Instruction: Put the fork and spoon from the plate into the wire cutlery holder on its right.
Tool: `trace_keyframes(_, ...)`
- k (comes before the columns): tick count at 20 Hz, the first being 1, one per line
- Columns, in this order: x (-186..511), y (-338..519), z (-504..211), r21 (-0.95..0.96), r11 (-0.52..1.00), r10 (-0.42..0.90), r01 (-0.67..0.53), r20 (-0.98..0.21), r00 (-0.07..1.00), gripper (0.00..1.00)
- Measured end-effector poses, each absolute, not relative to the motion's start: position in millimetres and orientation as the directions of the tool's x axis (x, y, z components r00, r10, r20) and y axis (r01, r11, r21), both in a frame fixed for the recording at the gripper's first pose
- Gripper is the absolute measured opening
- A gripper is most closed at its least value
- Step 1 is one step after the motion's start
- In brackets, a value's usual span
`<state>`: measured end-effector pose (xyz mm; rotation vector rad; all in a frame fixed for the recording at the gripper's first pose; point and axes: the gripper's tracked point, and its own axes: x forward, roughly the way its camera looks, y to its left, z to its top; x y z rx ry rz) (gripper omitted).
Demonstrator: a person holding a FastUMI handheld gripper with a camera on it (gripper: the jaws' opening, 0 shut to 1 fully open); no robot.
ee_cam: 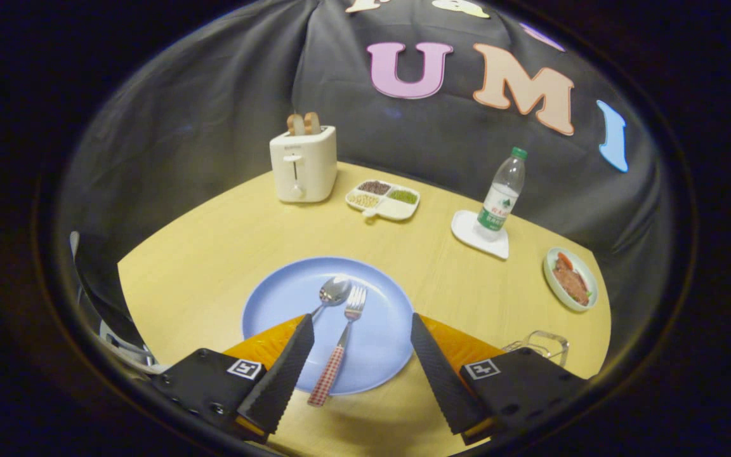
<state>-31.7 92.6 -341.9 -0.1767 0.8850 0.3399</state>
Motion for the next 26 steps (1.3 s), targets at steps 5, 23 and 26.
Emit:
trace_keyframes(5, -53, 94, -379, 0.009, 0.926, 0.203, -0.379, -0.855, 0.477, 0.98)
trace_keyframes(23, -73, 92, -393, 0.011, 0.938, 0.146, -0.345, -0.919, 0.367, 0.13)
trace_keyframes(26, -71, 87, -386, 0.000, 0.938, 0.133, -0.346, -0.923, 0.360, 0.13)
